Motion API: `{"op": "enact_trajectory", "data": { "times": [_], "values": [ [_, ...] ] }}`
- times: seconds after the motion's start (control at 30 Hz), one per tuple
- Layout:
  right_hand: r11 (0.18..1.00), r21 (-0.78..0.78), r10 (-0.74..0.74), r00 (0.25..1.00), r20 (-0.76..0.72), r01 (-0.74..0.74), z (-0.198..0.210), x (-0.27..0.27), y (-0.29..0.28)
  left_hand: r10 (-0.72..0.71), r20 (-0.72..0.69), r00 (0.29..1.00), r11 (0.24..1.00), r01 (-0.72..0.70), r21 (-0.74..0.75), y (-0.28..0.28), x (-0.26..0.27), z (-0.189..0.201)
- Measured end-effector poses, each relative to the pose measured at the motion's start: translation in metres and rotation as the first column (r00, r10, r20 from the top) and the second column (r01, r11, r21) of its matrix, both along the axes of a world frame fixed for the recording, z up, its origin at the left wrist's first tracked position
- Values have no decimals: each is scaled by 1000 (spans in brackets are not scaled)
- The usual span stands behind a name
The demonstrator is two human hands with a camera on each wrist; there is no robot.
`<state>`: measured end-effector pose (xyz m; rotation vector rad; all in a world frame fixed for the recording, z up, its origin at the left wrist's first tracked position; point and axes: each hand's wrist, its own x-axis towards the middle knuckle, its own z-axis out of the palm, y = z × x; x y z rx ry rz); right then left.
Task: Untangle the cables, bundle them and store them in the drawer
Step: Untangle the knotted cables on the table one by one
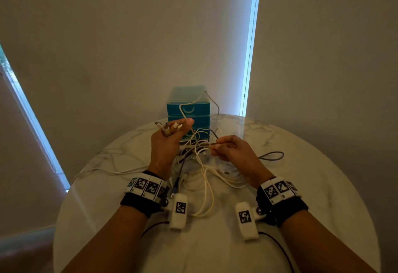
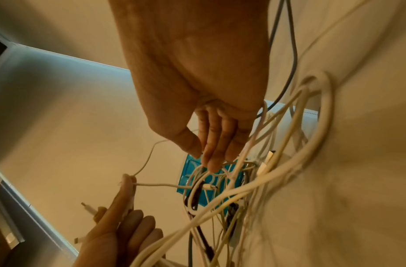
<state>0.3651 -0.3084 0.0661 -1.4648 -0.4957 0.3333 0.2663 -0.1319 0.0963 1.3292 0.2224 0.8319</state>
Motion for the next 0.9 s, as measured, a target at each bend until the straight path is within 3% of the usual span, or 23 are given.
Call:
{"op": "enact_trajectory", "data": {
  "times": [0.17, 0.33, 0.53, 0.7, 0.77, 0.9],
  "values": [
    [998, -51, -26, 961, 276, 42, 7, -14, 0, -119, -9, 993, 992, 119, 29, -5, -3, 1],
    [998, -67, 31, 964, 266, -13, 5, -24, 10, -315, -64, 947, 943, 320, 94, -13, -11, 6],
    [995, 38, -101, 955, 279, 95, 12, -23, 13, -213, -123, 969, 956, 233, 181, 1, -7, 3],
    [991, -119, 84, 978, 193, -62, 4, -30, 19, -208, -117, 971, 960, 226, 166, 1, -4, 2],
    [991, -125, 78, 974, 214, -52, 4, -30, 20, -188, -124, 974, 962, 209, 179, 3, -3, 1],
    [988, 106, -126, 977, 171, 109, 9, -24, 21, -166, -193, 967, 955, 207, 212, 8, -3, 0]
  ]
}}
